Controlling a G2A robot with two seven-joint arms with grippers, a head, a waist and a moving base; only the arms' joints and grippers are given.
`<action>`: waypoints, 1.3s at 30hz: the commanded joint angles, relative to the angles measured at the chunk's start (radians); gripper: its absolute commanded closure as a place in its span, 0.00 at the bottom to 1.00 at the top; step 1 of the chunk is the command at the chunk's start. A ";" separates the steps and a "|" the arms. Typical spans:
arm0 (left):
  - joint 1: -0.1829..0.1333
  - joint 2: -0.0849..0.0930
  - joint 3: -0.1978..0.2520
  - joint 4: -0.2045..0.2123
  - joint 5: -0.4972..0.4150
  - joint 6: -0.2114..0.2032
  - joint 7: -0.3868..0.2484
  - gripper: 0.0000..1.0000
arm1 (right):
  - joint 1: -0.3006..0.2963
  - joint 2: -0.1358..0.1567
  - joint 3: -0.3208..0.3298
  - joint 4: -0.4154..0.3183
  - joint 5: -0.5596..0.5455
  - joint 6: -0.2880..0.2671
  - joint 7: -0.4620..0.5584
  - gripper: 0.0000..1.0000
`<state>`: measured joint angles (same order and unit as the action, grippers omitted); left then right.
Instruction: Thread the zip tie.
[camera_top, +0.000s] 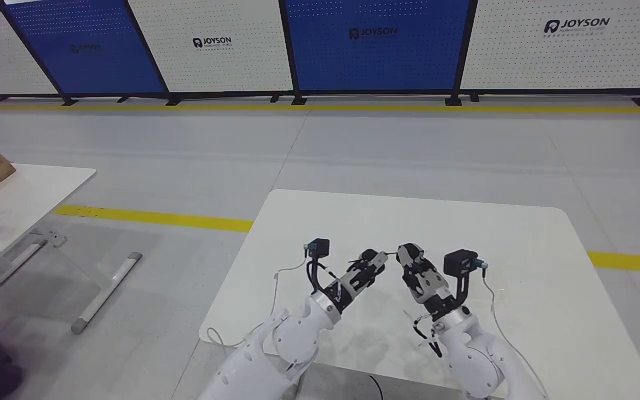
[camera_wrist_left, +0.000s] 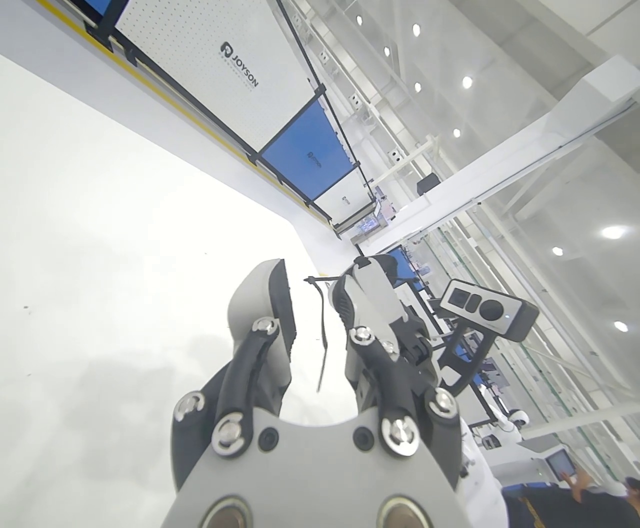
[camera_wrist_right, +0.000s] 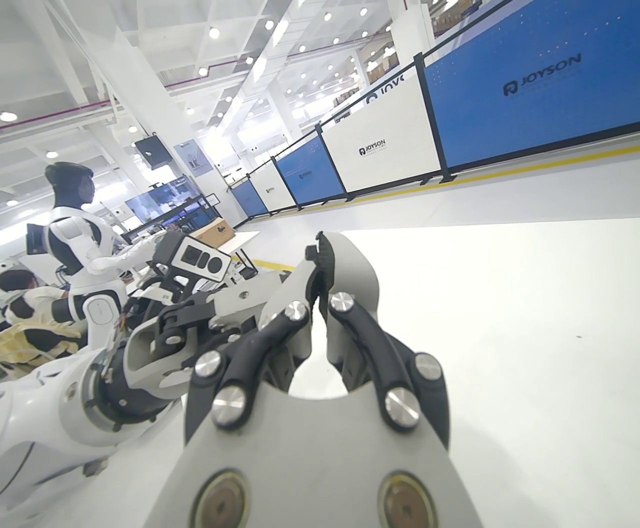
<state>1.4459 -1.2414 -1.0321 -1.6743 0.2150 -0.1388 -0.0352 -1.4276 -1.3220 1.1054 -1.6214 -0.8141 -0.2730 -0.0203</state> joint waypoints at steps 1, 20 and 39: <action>-0.002 -0.001 0.001 0.000 0.001 0.003 0.002 0.98 | -0.001 0.000 0.001 -0.001 0.000 -0.003 0.000 1.00; -0.005 -0.002 0.003 -0.006 0.035 -0.011 -0.009 1.00 | 0.012 -0.001 0.001 0.000 -0.008 -0.002 0.028 1.00; -0.013 -0.008 0.009 0.003 0.042 0.034 0.022 1.00 | 0.005 0.003 0.024 0.003 0.026 -0.035 0.050 0.00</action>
<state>1.4334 -1.2493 -1.0235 -1.6712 0.2574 -0.1064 -0.0146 -1.4206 -1.3192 1.1287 -1.6173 -0.7820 -0.3069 0.0325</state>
